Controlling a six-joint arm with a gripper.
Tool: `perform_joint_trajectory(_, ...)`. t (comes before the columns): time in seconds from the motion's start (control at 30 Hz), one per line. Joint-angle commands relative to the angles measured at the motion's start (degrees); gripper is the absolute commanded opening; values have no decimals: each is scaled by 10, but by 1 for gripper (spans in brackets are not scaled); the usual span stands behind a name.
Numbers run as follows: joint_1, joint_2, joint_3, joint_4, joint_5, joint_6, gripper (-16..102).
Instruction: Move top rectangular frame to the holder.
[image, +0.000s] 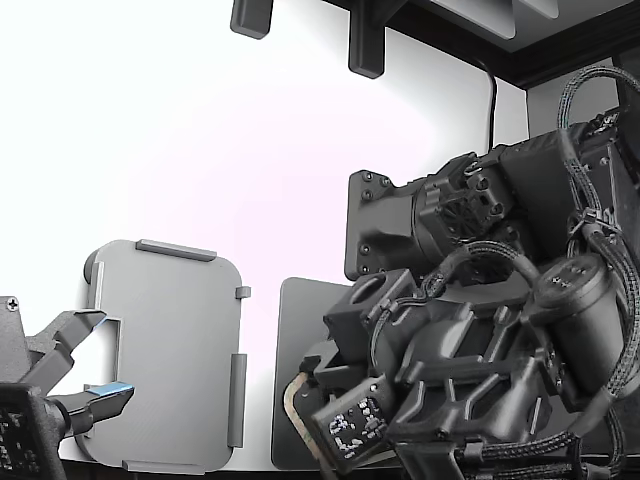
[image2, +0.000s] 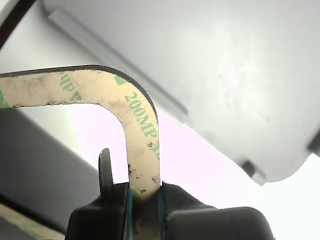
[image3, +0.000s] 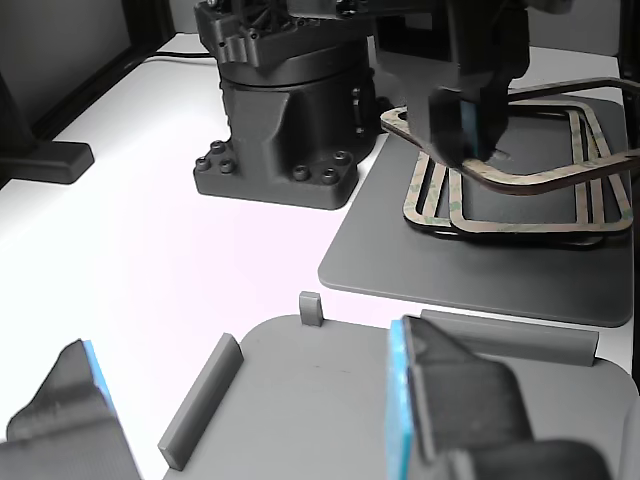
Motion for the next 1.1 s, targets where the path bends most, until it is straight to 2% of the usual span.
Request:
perform_joint_trajectory(0.0, -38, 1, -27, 4, -2, 31, -11)
perform_joint_trajectory(0.53, -170, -76, -133, 4, -30, 154, -11)
perform_joint_trajectory(1.07, -226, -199, -205, 4, -11, 181, -11)
